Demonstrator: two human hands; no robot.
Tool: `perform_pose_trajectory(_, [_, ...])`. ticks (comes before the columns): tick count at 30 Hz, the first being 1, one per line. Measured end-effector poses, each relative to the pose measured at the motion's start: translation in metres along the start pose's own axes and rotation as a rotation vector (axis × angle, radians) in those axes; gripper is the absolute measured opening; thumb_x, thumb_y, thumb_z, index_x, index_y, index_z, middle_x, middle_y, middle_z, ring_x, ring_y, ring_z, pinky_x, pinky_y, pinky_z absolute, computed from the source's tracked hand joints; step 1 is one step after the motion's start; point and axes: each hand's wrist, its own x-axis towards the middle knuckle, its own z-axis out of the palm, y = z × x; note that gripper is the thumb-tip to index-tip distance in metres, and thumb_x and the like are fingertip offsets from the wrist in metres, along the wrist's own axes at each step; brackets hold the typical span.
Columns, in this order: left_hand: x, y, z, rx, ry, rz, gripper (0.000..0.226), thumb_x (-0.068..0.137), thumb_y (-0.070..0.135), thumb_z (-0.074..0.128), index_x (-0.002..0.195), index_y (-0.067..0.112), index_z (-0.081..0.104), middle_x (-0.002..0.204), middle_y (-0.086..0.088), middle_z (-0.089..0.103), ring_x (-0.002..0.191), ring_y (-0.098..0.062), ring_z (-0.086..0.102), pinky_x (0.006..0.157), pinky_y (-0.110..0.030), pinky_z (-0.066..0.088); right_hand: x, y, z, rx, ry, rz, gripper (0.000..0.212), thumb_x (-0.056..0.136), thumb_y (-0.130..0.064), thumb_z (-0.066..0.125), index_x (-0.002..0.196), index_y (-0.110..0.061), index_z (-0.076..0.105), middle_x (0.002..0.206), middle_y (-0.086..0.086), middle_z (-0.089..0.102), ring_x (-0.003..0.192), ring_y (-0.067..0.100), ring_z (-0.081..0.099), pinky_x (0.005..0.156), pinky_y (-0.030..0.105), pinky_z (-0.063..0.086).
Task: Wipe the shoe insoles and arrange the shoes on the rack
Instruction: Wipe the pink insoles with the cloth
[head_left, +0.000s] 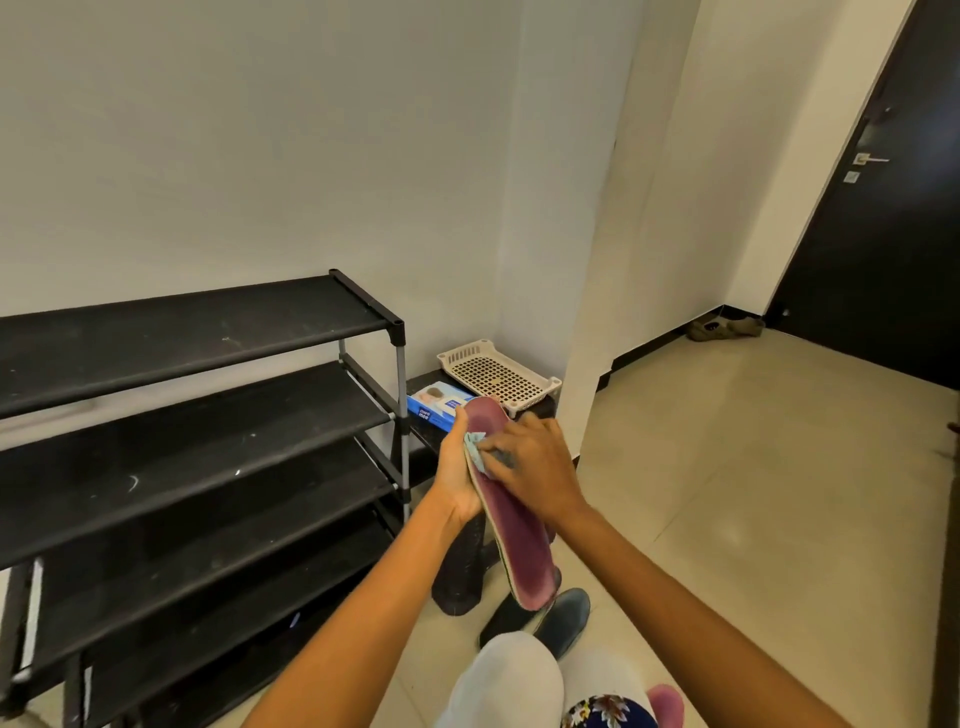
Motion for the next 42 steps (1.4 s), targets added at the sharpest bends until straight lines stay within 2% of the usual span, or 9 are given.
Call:
perform_pose_trajectory(5, [-0.010,-0.012,0.013,-0.041,-0.055,0.005,0.045,0.096,0.042,0.048,0.125,0.008,0.052,0.095,-0.016,0.065,0.088,-0.026,0.065,0.076,-0.038,0.056,0.039,0.027,-0.009,-0.093,0.016,0.227,0.022,0.093,-0.033,0.053,0.103,-0.024,0.071,0.099,-0.002,0.069,0.097,0.017,0.049,0.082,0.031,0.030])
perform_pose_trajectory(9, [-0.002,-0.008,0.007,-0.008,-0.012,0.019,0.054,0.095,0.050,0.045,0.129,0.009,0.051,0.100,-0.015,0.065,0.094,-0.027,0.064,0.086,-0.039,0.053,0.019,0.002,0.003,0.021,0.031,0.186,0.017,0.091,-0.030,0.056,0.093,-0.023,0.071,0.090,0.000,0.068,0.088,0.017,0.049,0.081,0.035,0.040])
perform_pose_trajectory(13, [0.003,-0.011,-0.009,-0.082,-0.018,-0.005,0.052,0.093,0.056,0.042,0.098,0.008,0.060,0.081,-0.012,0.067,0.077,-0.022,0.067,0.070,-0.034,0.058,0.000,-0.004,-0.009,0.214,-0.161,0.079,0.015,0.085,-0.024,0.063,0.094,-0.020,0.075,0.092,0.002,0.069,0.085,0.015,0.052,0.074,0.033,0.042])
perform_pose_trajectory(19, [-0.012,-0.018,0.018,-0.079,-0.105,0.012,0.050,0.097,0.046,0.041,0.131,0.009,0.046,0.105,-0.016,0.063,0.094,-0.026,0.064,0.082,-0.040,0.056,0.019,0.014,-0.022,0.200,0.061,0.308,0.023,0.091,-0.029,0.058,0.108,-0.020,0.071,0.103,0.003,0.069,0.096,0.019,0.056,0.080,0.034,0.046])
perform_pose_trajectory(24, [-0.012,-0.013,0.023,-0.002,-0.054,0.017,0.053,0.080,0.049,0.056,0.116,0.011,0.059,0.101,-0.014,0.062,0.095,-0.026,0.061,0.094,-0.038,0.045,0.011,0.000,-0.013,0.113,-0.009,0.216,0.026,0.091,-0.036,0.053,0.108,-0.024,0.069,0.107,0.000,0.064,0.101,0.014,0.050,0.090,0.033,0.038])
perform_pose_trajectory(30, [-0.014,-0.004,0.013,-0.031,-0.084,-0.007,0.064,0.092,0.060,0.036,0.095,0.008,0.072,0.089,-0.014,0.068,0.082,-0.025,0.066,0.077,-0.037,0.053,0.010,-0.003,-0.023,-0.061,-0.070,-0.081,0.019,0.090,-0.032,0.056,0.099,-0.023,0.070,0.101,-0.003,0.069,0.091,0.015,0.049,0.077,0.026,0.020])
perform_pose_trajectory(34, [-0.020,-0.010,0.031,-0.009,-0.063,-0.031,0.059,0.095,0.055,0.038,0.123,0.006,0.057,0.104,-0.017,0.064,0.096,-0.028,0.063,0.088,-0.041,0.049,0.024,0.013,-0.022,-0.021,0.044,0.250,0.023,0.092,-0.037,0.053,0.104,-0.025,0.070,0.104,-0.003,0.068,0.098,0.016,0.051,0.083,0.026,0.027])
perform_pose_trajectory(38, [-0.014,0.002,0.017,0.017,-0.012,0.008,0.065,0.093,0.060,0.039,0.091,0.007,0.075,0.094,-0.016,0.066,0.083,-0.027,0.067,0.082,-0.040,0.052,0.004,-0.014,-0.014,0.124,0.005,0.191,0.019,0.089,-0.032,0.058,0.096,-0.020,0.071,0.094,-0.001,0.068,0.089,0.012,0.051,0.087,0.032,0.037])
perform_pose_trajectory(42, [-0.011,0.004,0.004,0.015,0.017,-0.020,0.070,0.092,0.063,0.036,0.083,0.001,0.069,0.074,-0.016,0.067,0.066,-0.025,0.068,0.064,-0.034,0.056,-0.013,-0.013,-0.015,0.201,-0.089,0.058,0.012,0.083,-0.027,0.065,0.088,-0.018,0.071,0.088,-0.001,0.067,0.082,0.006,0.045,0.078,0.034,0.040])
